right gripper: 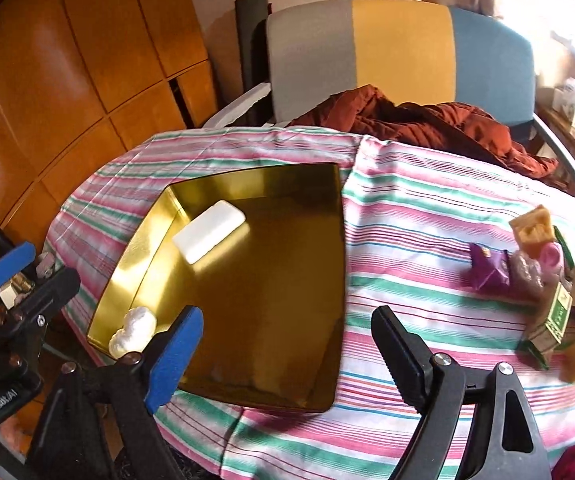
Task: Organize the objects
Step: 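Move both tools back from the tray to the pile of items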
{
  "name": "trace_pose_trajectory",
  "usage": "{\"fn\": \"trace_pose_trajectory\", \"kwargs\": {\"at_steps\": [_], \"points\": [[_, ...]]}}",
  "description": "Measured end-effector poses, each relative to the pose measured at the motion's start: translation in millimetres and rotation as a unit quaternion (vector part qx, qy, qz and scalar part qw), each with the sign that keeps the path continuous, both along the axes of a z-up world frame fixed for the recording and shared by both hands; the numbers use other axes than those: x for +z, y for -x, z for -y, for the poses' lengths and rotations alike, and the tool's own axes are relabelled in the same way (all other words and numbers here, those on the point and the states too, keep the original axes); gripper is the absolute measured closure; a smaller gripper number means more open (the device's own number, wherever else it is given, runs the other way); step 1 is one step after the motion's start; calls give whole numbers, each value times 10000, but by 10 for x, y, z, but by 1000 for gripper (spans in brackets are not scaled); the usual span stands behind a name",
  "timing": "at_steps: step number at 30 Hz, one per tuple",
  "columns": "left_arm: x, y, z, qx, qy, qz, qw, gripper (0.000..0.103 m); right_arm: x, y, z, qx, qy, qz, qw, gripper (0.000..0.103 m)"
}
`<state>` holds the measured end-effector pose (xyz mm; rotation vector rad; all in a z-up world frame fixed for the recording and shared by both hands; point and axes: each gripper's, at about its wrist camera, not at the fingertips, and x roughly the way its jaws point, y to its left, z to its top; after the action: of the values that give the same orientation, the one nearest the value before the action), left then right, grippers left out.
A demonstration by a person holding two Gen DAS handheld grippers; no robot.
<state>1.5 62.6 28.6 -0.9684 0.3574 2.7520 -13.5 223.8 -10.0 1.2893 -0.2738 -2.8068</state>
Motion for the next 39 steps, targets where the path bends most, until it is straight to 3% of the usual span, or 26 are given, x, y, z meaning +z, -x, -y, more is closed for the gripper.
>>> {"fn": "trace_pose_trajectory", "kwargs": {"at_steps": [5, 10, 17, 23, 28, 34, 39], "points": [[-61, 5, -130, -279, -146, 251, 9992, 24, -8, -71, -269, -289, 75, -45, 9995, 1], [-130, 62, -237, -606, -554, 685, 9943, 24, -15, -151, -682, -772, 148, -32, 9969, 0], [-263, 164, -436, -897, -953, 1436, 9809, 24, 68, -359, -1487, -1733, -10, -55, 9849, 0], [-258, 146, -815, -1361, -779, 1482, 9764, 25, 229, -636, -2412, -2867, -70, -364, 9573, 0], [-272, 113, -1197, -1759, -558, 1536, 9707, 25, 155, -836, -3019, -3576, 29, -546, 9323, 0], [-312, 85, -1758, -2299, -419, 1647, 9583, 26, -101, -1108, -3479, -4187, 997, -532, 9011, 0], [-388, 39, -2278, -2777, -297, 1709, 9449, 33, -99, -1216, -3555, -4273, 1381, -711, 8907, 0]]}}
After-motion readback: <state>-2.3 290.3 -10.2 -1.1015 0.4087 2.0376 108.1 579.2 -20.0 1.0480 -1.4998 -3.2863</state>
